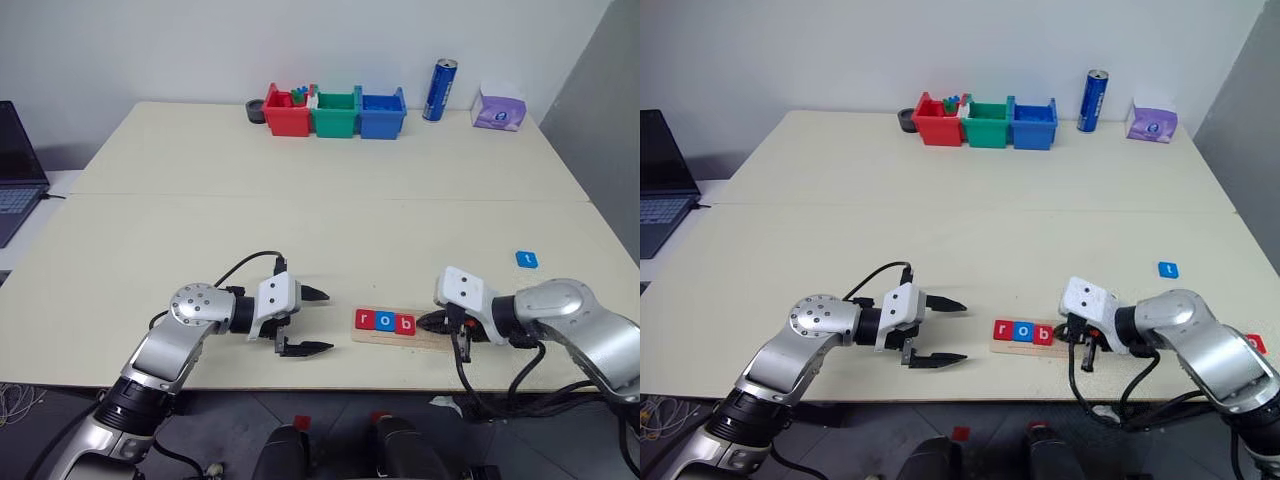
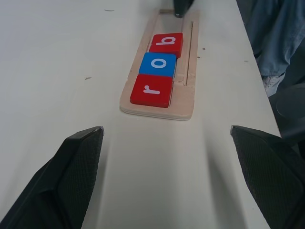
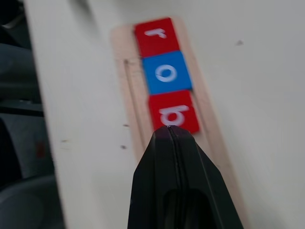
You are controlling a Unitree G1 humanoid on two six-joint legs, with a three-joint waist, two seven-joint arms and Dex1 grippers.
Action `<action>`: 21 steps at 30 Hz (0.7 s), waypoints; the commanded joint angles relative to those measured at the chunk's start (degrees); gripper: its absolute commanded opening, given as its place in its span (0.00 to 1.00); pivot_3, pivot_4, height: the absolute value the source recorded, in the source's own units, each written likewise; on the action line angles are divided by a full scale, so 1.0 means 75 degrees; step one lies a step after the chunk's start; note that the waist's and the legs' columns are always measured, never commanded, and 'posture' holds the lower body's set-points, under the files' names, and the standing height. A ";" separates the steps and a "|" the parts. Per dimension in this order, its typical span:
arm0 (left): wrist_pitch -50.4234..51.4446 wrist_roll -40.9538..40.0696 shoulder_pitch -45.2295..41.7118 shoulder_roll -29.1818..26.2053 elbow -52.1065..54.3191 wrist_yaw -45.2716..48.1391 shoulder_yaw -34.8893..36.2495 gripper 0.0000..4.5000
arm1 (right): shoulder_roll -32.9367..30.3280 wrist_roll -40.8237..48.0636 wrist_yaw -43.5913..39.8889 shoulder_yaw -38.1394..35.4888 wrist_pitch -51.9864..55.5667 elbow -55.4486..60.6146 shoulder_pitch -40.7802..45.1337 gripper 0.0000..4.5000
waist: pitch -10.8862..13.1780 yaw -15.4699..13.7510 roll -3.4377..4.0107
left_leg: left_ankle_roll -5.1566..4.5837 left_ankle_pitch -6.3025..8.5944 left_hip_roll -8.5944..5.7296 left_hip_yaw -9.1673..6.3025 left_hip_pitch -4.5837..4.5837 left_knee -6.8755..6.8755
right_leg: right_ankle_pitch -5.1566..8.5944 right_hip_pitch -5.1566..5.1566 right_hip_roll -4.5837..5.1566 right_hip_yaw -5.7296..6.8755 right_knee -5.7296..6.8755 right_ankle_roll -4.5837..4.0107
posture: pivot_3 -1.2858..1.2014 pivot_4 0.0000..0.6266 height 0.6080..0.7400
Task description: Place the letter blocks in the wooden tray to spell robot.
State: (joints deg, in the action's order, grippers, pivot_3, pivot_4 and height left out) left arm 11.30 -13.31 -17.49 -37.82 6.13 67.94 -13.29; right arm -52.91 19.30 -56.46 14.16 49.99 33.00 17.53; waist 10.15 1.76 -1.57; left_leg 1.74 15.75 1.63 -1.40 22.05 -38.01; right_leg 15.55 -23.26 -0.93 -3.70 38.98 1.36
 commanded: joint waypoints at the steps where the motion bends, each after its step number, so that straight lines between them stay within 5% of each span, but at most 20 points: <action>1: -0.0087 -0.0013 -0.0043 0.0051 0.0136 -0.0055 0.0035 1.00 | 0.0189 0.0020 0.0179 0.0179 0.0053 0.0267 0.0027 0.00 | 0.0000 0.0003 0.0000 | 0.0000 0.0000 -0.0001 0.0001 0.0000 -0.0001 | 0.0000 0.0000 0.0000 0.0001 0.0001 0.0000 | 0.52 0.24 1.00; 21: -0.0111 0.0033 -0.0050 0.0053 0.0111 -0.0065 0.0060 1.00 | 0.0671 -0.1052 0.0563 0.0994 -0.0733 -0.0466 0.0349 0.00 | 0.0000 0.0000 0.0000 | 0.0000 0.0000 -0.0001 0.0002 0.0000 -0.0002 | 0.0000 -0.0001 0.0001 0.0001 0.0001 0.0000 | 0.52 0.24 1.00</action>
State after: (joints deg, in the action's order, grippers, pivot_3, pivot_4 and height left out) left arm 10.97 -12.95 -17.50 -37.56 6.12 67.93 -13.29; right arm -48.14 12.17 -52.33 21.72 45.58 28.83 19.13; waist 10.15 1.76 -1.57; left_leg 1.75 15.75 1.62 -1.38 22.05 -38.02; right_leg 15.55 -23.27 -0.93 -3.69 38.98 1.36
